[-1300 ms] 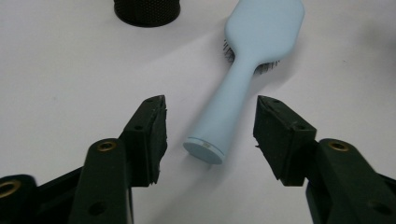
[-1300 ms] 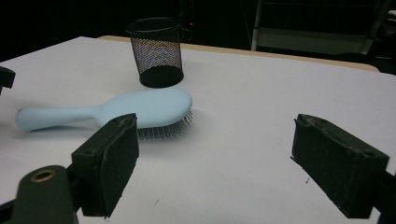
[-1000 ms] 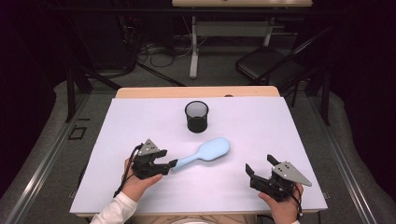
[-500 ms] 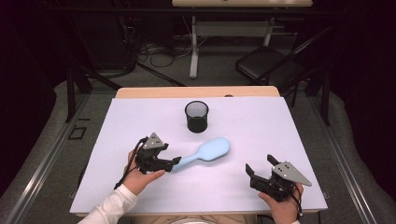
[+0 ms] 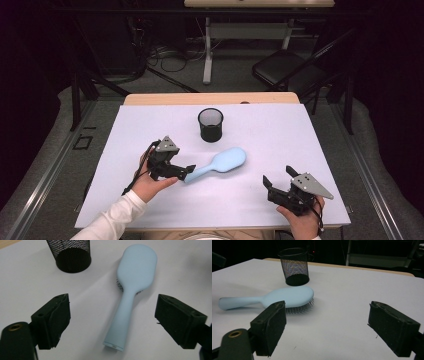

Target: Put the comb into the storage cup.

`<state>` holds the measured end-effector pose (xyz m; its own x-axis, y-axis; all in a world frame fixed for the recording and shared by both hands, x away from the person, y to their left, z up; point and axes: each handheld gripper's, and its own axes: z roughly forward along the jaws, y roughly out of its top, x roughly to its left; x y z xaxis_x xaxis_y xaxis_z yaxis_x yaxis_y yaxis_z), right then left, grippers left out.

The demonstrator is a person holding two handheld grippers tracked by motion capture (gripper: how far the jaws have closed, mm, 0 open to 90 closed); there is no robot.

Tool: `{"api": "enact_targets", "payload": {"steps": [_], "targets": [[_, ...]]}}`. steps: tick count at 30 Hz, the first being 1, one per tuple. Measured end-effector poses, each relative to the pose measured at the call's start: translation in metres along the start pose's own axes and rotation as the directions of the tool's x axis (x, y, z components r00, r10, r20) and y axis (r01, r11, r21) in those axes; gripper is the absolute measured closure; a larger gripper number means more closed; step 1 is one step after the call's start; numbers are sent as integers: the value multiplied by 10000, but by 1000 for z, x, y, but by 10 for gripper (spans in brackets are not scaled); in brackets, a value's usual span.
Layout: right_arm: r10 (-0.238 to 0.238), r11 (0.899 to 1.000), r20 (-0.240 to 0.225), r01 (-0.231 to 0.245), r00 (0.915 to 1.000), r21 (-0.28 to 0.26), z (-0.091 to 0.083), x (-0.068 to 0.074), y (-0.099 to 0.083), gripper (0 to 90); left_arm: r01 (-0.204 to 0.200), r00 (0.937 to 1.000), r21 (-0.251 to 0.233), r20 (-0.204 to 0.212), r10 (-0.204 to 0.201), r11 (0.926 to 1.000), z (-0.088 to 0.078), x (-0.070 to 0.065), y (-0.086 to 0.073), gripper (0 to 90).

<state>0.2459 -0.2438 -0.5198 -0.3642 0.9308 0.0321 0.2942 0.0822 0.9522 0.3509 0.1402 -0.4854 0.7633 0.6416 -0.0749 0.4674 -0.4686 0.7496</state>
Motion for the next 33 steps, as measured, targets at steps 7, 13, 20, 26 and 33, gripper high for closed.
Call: {"api": "enact_targets", "payload": {"steps": [7, 13, 20, 26, 33], "targets": [[41, 10000, -7, -41, 10000, -5, 0, 0, 0, 144, -34, 9998, 300, 210, 27, 9995, 3, -1, 7, 54], [50, 10000, -6, -50, 10000, 41, 0, -1, 0, 145, -87, 9993, 437, 357, 72, 9990, 5, -3, 13, 21], [99, 9999, -22, -99, 9999, 53, 1, 0, -1, 145, -229, 9989, 800, 427, 195, 9965, 9, -4, 17, 4], [91, 9999, -14, -91, 10000, 57, 1, 0, -1, 144, -351, 9988, 1007, 376, 314, 9943, 12, -3, 22, 4], [98, 9999, -14, -98, 10000, 63, 1, -1, -1, 144, -570, 9980, 1571, 351, 521, 9859, 18, 0, 26, 4]]}}
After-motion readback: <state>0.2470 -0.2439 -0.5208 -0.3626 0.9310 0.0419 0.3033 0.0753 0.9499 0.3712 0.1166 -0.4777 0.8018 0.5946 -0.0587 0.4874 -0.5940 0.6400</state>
